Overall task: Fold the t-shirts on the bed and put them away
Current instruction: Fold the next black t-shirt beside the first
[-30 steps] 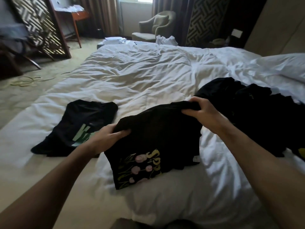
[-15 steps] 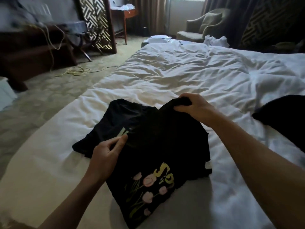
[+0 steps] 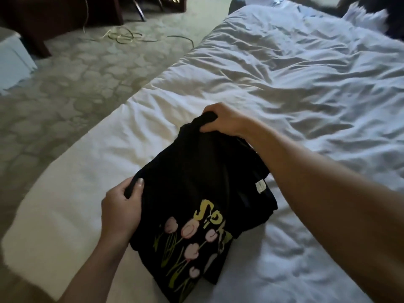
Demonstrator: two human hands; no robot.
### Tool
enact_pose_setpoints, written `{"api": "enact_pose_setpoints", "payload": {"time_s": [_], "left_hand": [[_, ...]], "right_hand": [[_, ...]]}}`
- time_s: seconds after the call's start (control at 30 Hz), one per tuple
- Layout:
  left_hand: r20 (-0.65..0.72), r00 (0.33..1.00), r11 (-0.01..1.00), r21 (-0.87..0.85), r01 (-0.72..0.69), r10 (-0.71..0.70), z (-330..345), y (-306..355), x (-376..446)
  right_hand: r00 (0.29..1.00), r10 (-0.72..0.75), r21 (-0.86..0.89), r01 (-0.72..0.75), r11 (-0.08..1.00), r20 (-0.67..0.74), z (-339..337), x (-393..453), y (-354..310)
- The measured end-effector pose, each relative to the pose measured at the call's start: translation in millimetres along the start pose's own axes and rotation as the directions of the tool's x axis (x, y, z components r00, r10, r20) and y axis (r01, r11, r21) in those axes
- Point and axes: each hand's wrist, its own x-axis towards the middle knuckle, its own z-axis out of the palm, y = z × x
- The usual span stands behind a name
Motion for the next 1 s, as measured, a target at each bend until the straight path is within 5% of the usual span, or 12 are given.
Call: {"api": "enact_pose_setpoints", "payload": {"time_s": [0.17, 0.33, 0.43, 0.5, 0.6, 0.67, 0.77, 0.9, 1.0], "left_hand": [[-0.105, 0.991, 0.996, -0.006, 0.086, -0.086, -4.0, -5.1, -0.1], [0.102, 0.972, 0.971, 0.139, 0.195, -0.210, -13.4, -10.0, 4.4], [0.229, 0.927, 0.948, 0.185, 0.259, -0.297, -24.3, -1.5, 16.0], [0.287, 0.892, 0.928, 0.242, 0.285, -0.349, -30.4, 3.4, 27.2], [0.325, 0.866, 0.892, 0.376, 0.250, -0.380, -29.4, 14.9, 48.4], [0.365, 0.850, 0.882, 0.419, 0.214, -0.379, -18.8, 24.0, 66.1], [0.419, 0.842, 0.877, 0.466, 0.120, -0.339, 12.6, 34.8, 93.6], [0.377, 0.914, 0.860, 0.506, -0.067, -0.150, 63.3, 49.8, 119.5], [0.436, 0.878, 0.691, 0.574, -0.440, 0.197, 93.3, 57.2, 125.8]], "right_hand": [[0.999, -0.042, -0.037, 0.042, 0.998, 0.021, 12.3, 41.5, -17.0], [0.997, -0.039, -0.069, 0.043, 0.997, 0.060, 36.1, 50.6, -20.6], [0.993, 0.074, -0.017, -0.076, 0.997, -0.097, 44.6, 19.3, -0.9], [0.902, 0.206, 0.132, -0.168, 0.977, -0.379, 48.8, -17.6, 16.2], [0.563, 0.493, 0.390, -0.302, 0.870, -0.663, 61.7, -95.2, 38.8], [0.517, 0.680, 0.533, -0.427, 0.731, -0.519, 78.3, -141.7, 44.0], [0.599, 0.770, 0.577, -0.558, 0.597, -0.217, 104.7, -168.8, 42.6], [0.584, 0.780, 0.682, -0.478, 0.553, -0.223, 114.6, -160.6, 35.7], [0.595, 0.776, 0.681, -0.482, 0.552, -0.208, 119.0, -158.1, 30.3]]}}
